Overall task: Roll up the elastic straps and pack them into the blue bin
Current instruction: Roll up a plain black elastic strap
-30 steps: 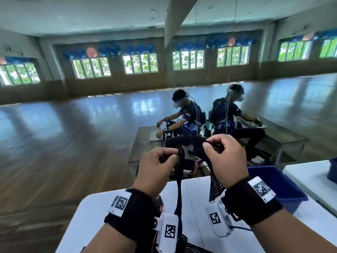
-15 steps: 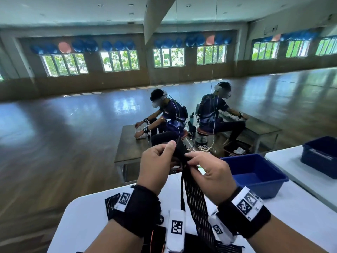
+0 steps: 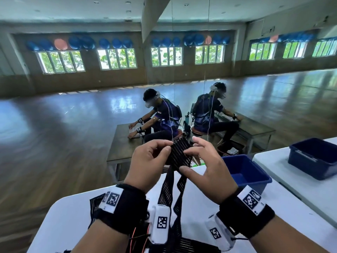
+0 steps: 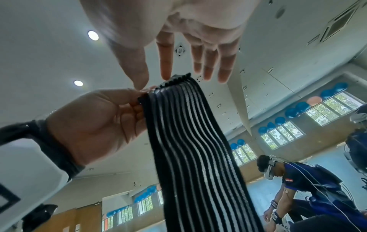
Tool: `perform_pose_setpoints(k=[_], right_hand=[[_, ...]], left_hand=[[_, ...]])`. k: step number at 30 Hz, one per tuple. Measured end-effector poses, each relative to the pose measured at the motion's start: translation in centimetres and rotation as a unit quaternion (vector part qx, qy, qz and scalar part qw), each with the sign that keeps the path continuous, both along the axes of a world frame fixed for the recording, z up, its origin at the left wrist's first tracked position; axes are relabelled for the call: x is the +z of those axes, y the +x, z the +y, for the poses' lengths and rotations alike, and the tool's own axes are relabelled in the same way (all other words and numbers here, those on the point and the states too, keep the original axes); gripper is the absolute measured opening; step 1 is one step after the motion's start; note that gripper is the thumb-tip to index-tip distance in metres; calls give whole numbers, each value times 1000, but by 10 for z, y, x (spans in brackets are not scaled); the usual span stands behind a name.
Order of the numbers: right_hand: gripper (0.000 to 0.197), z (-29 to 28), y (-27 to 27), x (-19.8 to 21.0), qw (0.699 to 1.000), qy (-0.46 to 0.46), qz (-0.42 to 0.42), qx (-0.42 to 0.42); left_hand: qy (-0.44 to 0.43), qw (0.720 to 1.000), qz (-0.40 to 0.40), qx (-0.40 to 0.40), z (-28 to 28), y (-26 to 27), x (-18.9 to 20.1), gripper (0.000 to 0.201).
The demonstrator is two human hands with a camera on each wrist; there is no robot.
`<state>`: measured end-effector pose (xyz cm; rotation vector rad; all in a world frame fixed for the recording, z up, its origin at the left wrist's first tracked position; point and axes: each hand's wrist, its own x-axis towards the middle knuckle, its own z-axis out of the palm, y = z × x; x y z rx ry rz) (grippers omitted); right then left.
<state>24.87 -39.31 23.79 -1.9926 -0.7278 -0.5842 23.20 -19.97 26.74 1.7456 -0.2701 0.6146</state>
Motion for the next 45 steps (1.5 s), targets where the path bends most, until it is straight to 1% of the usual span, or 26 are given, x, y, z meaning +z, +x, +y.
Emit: perform_pose_setpoints(k=[2, 3, 5, 8, 9, 12, 15, 17, 18, 19, 20, 22, 23, 25, 27, 30, 32, 35, 38, 41, 43, 45], right_hand=[[39, -15, 7, 5, 999, -10, 28, 16], [36, -21, 10, 8, 999, -4, 33, 22], [28, -30, 15, 12, 998, 36, 43, 36], [28, -40, 19, 17, 992, 92, 66, 59], [28, -43, 21, 17, 992, 95, 61, 61], [27, -53, 24, 18, 995, 82, 9, 48], [28, -60, 25, 21, 992, 102, 30, 74], [28, -62, 27, 22, 985, 119, 71, 99], [27, -63, 27, 23, 983, 126, 86, 105], [25, -64, 27, 23, 982, 132, 90, 104], [24, -65, 27, 23, 982, 139, 85, 98], [24, -66, 26, 21, 981, 159, 67, 89], [24, -66, 24, 21, 978, 174, 65, 90], [25, -66, 23, 20, 973, 194, 80, 99], [26, -66, 21, 19, 972, 186, 96, 110], [26, -73, 21, 23, 976, 139, 119, 121], [27, -81, 20, 27, 975, 99, 139, 140], [27, -92, 16, 37, 954, 81, 203, 207], [25, -98, 13, 47, 947, 68, 212, 231], [23, -96, 21, 49, 948, 74, 213, 226], [19, -88, 39, 41, 953, 57, 228, 193], [15, -78, 65, 24, 951, 22, 264, 160]], left_hand=[[30, 1000, -4, -3, -9, 3, 4, 20], [35, 999, -3, -7, -14, 5, 6, 19], [29, 999, -6, -15, -24, 9, 10, 20], [18, 1000, -26, -5, -39, 12, 14, 23], [11, 999, -32, -2, -44, 12, 15, 23], [6, 999, -52, 1, -57, 8, 18, 25], [-1, 998, -60, 6, -64, 9, 20, 30], [-15, 998, -55, 17, -66, 11, 21, 26], [-25, 998, -51, 17, -68, 11, 20, 19], [-37, 998, -46, 9, -70, 9, 20, 10], [-47, 998, -43, -3, -72, 6, 19, 8], [-58, 997, -38, -30, -77, 2, 11, 23], [-56, 997, -38, -39, -80, 0, 6, 26], [-36, 998, -36, -41, -86, -4, -4, 24], [-5, 999, -27, -18, -89, -7, -11, 18], [27, 999, -19, 13, -87, -13, -13, 20], [19, 1000, -9, 6, -83, -21, -12, 22], [11, 1000, 9, -12, -78, -33, -6, 21], [16, 999, 4, -29, -77, -41, 2, 21], [22, 999, 5, -22, -75, -33, 4, 25], [27, 998, 47, -12, -71, -13, -4, 22], [58, 993, 100, 11, -63, 16, -21, 14]])
